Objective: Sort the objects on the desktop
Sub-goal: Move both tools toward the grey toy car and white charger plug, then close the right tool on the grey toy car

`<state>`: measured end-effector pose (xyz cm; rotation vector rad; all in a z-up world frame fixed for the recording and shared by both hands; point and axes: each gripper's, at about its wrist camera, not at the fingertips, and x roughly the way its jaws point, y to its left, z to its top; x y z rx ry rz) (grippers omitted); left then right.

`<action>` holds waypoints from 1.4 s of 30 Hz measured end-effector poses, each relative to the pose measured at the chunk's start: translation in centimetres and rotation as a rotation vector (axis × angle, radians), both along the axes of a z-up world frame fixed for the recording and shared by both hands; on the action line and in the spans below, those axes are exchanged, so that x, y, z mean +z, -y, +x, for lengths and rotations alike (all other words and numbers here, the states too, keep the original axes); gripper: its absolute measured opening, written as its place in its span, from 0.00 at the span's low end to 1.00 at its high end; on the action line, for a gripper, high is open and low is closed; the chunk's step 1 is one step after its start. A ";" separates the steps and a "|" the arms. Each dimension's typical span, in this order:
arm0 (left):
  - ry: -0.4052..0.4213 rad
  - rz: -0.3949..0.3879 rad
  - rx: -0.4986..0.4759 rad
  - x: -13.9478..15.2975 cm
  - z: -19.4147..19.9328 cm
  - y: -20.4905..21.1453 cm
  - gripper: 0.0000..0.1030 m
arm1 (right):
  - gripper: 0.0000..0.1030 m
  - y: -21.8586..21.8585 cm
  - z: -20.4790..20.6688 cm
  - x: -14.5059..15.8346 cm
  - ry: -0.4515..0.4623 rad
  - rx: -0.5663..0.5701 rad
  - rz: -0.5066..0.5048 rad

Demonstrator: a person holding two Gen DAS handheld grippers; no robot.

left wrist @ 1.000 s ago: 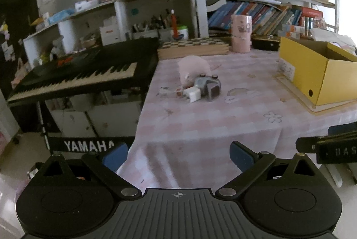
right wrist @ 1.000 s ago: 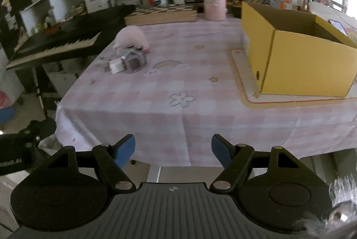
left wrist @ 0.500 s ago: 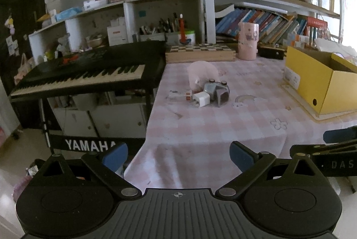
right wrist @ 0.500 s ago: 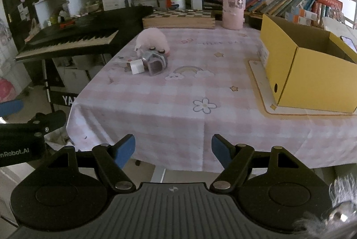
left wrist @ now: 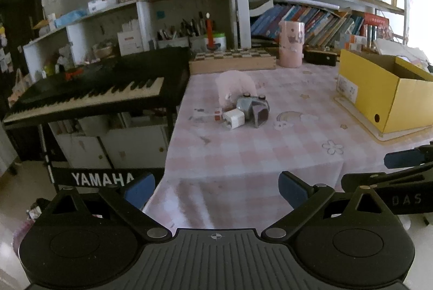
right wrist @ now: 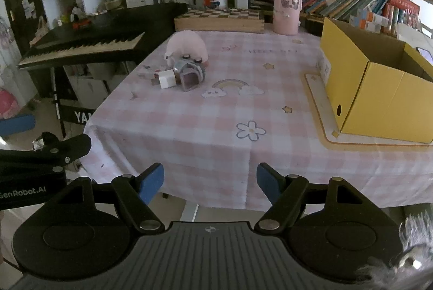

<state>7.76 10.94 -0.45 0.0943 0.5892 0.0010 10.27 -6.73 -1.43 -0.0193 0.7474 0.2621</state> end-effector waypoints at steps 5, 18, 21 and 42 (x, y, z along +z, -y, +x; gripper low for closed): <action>-0.015 -0.002 0.012 -0.4 1.4 0.3 0.97 | 0.72 0.3 1.6 -0.5 -0.023 0.011 0.004; -0.060 -0.021 0.106 -1.0 7.2 1.3 0.97 | 0.72 0.4 8.9 -1.0 -0.043 0.133 -0.023; -0.074 -0.026 0.135 -1.3 8.3 1.5 0.97 | 0.72 0.5 10.9 -1.1 -0.049 0.162 -0.022; -0.104 0.009 0.397 -0.9 12.5 1.1 0.97 | 0.61 -4.8 22.9 -2.5 -0.057 0.506 -0.112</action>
